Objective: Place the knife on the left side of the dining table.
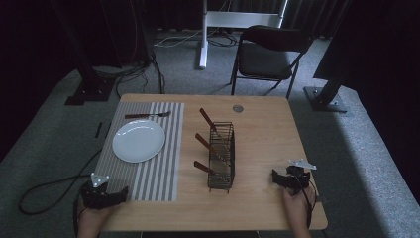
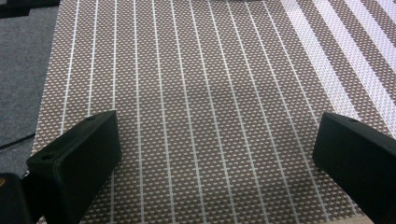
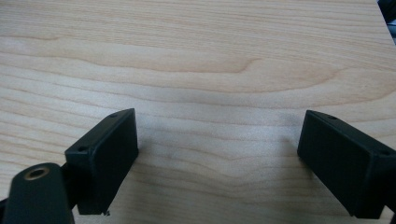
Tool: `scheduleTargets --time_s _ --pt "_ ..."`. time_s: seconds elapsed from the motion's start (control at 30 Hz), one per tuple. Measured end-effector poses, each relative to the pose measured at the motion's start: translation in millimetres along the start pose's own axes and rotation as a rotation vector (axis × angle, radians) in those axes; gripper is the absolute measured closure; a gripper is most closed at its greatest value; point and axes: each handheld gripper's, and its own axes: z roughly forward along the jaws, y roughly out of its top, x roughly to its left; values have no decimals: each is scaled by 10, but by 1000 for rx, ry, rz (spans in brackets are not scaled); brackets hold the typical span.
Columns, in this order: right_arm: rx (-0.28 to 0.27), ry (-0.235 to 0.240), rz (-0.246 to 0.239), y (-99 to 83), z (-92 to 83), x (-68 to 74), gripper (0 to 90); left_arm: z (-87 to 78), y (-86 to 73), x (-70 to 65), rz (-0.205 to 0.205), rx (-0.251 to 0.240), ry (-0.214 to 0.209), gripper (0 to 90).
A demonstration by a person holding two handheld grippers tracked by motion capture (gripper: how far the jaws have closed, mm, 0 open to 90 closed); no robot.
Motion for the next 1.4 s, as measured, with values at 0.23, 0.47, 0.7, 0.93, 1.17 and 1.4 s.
scheduleTargets --time_s 0.23,0.47,0.7,0.93,1.17,1.4 --pt "0 0 0 0 0 0 115 -45 21 -109 21 0 -42 21" --pt "0 0 0 0 0 1 115 -144 134 -310 60 -33 -118 22" --pt "0 0 0 0 0 0 115 -220 247 -494 105 -56 -178 23" --pt "0 0 0 0 0 0 115 -306 342 -631 144 -73 -250 23" --pt "0 0 0 0 0 0 115 -424 456 -828 210 -101 -304 23" --pt "0 0 1 0 0 0 115 -561 584 -1039 264 -145 -362 37"
